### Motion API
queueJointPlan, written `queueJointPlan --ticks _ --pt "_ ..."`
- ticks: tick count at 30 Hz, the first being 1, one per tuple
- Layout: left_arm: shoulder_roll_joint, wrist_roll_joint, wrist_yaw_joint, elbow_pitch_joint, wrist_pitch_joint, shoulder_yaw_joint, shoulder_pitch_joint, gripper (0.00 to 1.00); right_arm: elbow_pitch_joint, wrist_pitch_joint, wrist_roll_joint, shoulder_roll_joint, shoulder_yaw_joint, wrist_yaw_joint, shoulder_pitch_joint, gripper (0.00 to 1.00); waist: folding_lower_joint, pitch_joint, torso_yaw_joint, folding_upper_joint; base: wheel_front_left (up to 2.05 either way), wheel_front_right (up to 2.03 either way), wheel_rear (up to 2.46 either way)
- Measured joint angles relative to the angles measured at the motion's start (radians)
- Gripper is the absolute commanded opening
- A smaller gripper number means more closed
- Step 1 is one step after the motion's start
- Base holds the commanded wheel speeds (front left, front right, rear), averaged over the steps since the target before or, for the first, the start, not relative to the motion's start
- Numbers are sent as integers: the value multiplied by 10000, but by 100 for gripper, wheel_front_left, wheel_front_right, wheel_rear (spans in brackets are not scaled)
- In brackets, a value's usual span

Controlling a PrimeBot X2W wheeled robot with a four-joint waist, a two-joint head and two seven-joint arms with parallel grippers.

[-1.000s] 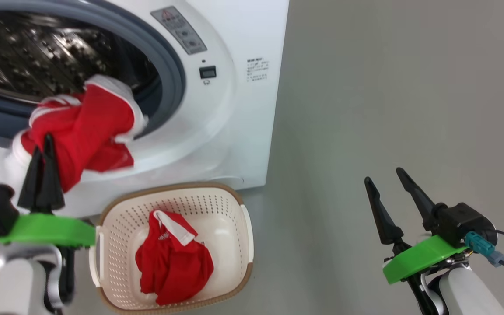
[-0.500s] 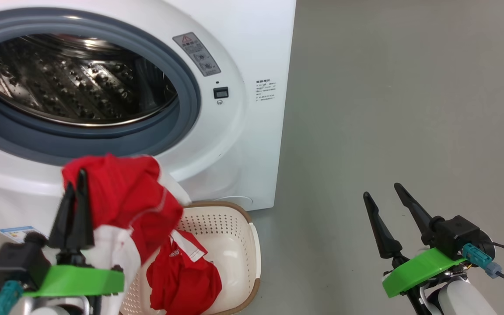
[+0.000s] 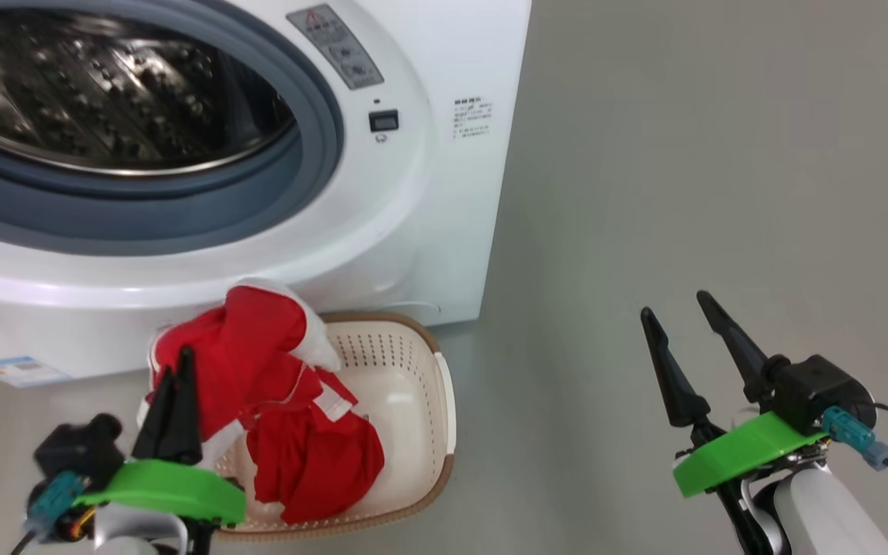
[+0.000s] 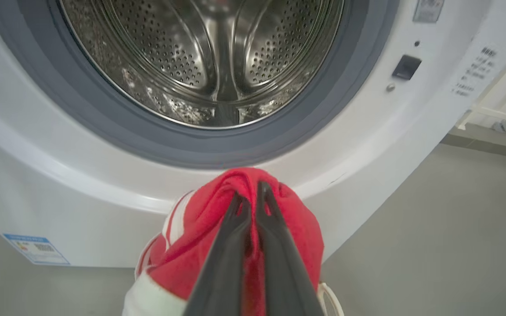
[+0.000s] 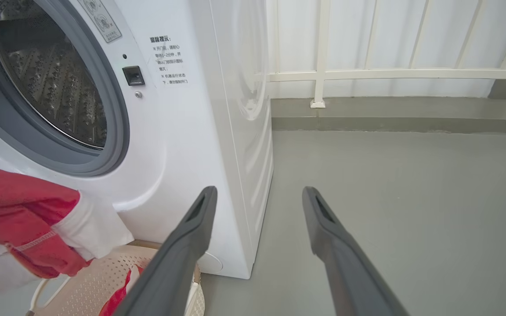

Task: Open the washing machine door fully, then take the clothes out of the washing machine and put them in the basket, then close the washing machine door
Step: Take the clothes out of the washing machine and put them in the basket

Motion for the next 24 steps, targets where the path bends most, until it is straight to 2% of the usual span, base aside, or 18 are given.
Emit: queueJointPlan --ticks 11,24 --pt "-221 -290 -370 4036 35 -75 -2152 0 -184 0 -4 17 96 0 -778 100 0 1184 -260 0 0 0 0" --pt "-217 -362 -811 7710 23 -198 -4576 0 -382 0 -15 73 36 0 -1315 100 0 2707 -702 0 0 0 0"
